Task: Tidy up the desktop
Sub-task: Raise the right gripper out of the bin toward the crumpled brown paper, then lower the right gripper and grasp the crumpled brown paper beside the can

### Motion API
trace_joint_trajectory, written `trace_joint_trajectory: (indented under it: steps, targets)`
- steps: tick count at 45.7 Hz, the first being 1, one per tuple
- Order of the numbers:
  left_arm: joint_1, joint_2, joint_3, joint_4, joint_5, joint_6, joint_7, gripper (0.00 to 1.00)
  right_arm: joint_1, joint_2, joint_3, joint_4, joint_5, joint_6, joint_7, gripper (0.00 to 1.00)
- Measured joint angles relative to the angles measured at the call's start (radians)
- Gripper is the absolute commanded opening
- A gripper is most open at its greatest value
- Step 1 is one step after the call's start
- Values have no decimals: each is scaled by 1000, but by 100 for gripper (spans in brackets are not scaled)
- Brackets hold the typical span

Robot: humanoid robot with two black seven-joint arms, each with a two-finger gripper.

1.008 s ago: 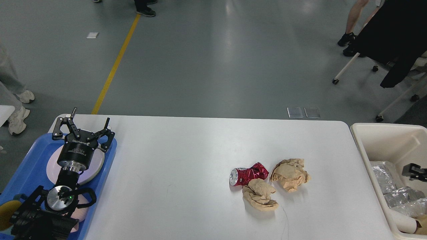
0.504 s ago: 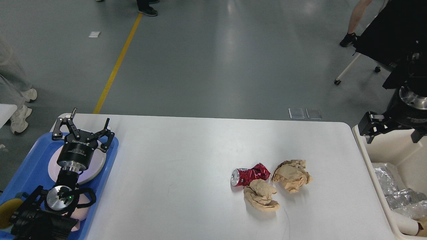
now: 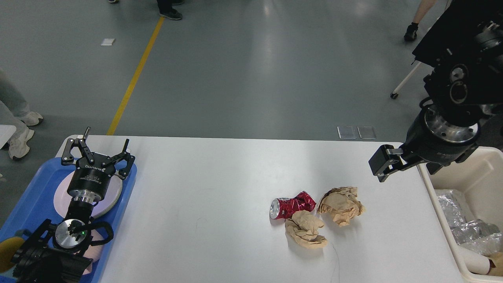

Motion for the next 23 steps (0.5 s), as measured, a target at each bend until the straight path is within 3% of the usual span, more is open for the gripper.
trace_joint_trajectory:
  steps: [10,23]
  targets:
    - [-1,0,0,0,0,0,0,97,-152,1,11,-89,1,-119,0,100]
    - [-1,0,0,0,0,0,1,97,-646,65,161,-495,-17,-158,1,100]
